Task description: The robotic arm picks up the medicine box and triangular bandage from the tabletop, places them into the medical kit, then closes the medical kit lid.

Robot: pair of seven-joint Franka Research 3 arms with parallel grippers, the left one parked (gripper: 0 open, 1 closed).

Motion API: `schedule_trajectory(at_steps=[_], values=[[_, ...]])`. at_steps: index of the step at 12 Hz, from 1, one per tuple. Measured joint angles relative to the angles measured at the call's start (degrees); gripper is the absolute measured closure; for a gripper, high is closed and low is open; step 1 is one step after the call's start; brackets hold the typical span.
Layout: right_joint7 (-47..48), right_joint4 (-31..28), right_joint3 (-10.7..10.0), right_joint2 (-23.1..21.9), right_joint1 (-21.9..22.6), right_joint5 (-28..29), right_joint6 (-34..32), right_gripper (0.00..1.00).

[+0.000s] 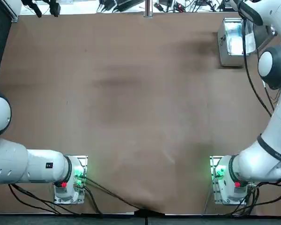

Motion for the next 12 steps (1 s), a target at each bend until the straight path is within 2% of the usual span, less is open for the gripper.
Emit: schedule_trajectory(at_steps=[12], values=[[-0.09, 0.00, 0.00, 2.11, -1.44, 0.00, 0.00, 0.99]])
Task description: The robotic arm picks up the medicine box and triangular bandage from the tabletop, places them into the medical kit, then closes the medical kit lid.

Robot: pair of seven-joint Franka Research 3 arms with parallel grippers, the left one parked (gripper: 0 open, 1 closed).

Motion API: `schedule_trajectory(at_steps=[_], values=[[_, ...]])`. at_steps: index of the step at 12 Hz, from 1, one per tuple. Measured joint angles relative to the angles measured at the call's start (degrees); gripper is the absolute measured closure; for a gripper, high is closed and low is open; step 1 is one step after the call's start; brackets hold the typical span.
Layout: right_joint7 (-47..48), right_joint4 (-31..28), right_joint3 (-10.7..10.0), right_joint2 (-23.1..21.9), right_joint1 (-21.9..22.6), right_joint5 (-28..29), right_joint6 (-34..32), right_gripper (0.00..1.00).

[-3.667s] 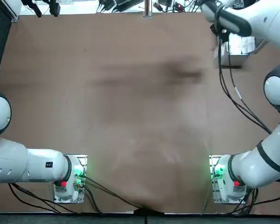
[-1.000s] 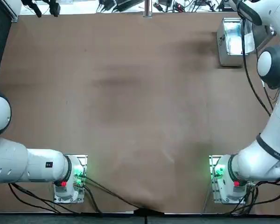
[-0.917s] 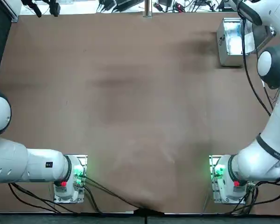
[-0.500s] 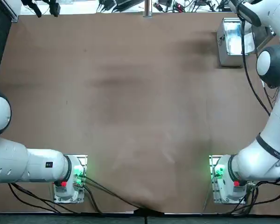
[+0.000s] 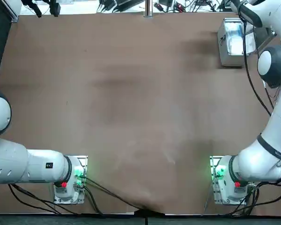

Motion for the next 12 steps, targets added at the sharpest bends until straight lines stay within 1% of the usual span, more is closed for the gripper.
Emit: schedule_trajectory(at_steps=[5, 9, 12], values=[[-0.10, 0.00, 0.04, 0.90, -0.36, 0.00, 0.04, 0.99], [-0.04, 0.00, 0.54, 1.13, -0.27, 0.02, 0.14, 0.99], [3.08, 0.01, 1.07, 1.18, -0.04, 0.09, 2.72, 0.96]])
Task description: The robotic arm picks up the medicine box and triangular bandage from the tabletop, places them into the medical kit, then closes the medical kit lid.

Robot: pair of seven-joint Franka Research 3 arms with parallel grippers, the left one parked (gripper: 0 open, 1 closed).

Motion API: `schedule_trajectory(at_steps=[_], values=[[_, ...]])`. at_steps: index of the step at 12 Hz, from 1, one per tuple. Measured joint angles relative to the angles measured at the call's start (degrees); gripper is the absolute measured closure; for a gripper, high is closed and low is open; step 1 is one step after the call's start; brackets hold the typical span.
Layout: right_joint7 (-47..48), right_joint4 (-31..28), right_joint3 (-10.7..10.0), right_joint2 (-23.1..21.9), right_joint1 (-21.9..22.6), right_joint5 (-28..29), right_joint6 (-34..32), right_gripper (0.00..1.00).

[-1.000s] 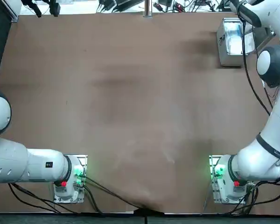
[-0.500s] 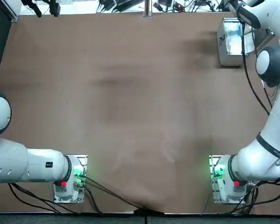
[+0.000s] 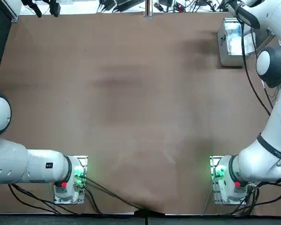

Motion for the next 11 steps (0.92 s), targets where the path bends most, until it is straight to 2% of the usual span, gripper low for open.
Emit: schedule_trajectory(at_steps=[3, 5, 11], values=[[4.17, 0.00, 0.06, 0.44, 0.25, 1.62, 3.08, 0.93], [5.23, 0.00, 0.07, 0.83, 0.47, 2.67, 4.22, 0.73], [6.75, 0.54, 0.11, 1.04, 1.59, 6.74, 3.38, 0.02]])
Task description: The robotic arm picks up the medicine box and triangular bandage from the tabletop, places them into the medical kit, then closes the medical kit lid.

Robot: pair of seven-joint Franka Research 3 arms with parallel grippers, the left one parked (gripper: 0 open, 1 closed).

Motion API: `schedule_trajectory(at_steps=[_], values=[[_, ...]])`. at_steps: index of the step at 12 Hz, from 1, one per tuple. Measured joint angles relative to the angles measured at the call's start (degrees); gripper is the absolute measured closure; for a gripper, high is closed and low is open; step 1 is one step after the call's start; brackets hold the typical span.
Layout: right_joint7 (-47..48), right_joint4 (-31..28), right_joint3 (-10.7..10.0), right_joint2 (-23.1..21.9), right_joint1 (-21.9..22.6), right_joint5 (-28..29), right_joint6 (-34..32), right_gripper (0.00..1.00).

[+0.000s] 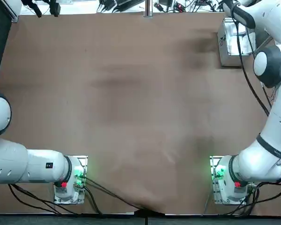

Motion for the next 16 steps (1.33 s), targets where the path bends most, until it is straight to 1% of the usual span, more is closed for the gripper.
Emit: schedule_trajectory(at_steps=[1, 3, 5, 6, 10, 12, 13, 14, 15, 16], values=[[-0.17, 0.31, 0.01, -0.11, 0.14, 0.54, -0.92, 0.00], [-2.33, 0.95, 0.29, -0.60, 0.16, 1.32, -3.88, 0.00], [-6.06, 1.19, 0.37, -1.59, 0.05, 4.00, -6.86, 0.00], [-10.55, 1.40, 0.35, -3.07, -0.41, 6.97, -8.86, 0.00], [-16.23, 1.66, 0.35, -6.76, -1.78, 9.47, -13.72, 0.01], [-16.87, 1.70, 0.27, -8.40, -2.13, 9.95, -15.45, 0.16], [-17.17, 1.73, 0.11, -9.10, -2.35, 9.98, -16.06, 0.17], [-17.66, 1.81, 0.02, -9.84, -2.92, 9.98, -16.22, 0.27], [-18.55, 1.84, -0.09, -10.65, -3.73, 10.01, -16.22, 0.41], [-19.79, 1.85, -0.19, -11.34, -4.74, 10.04, -16.22, 0.54]])
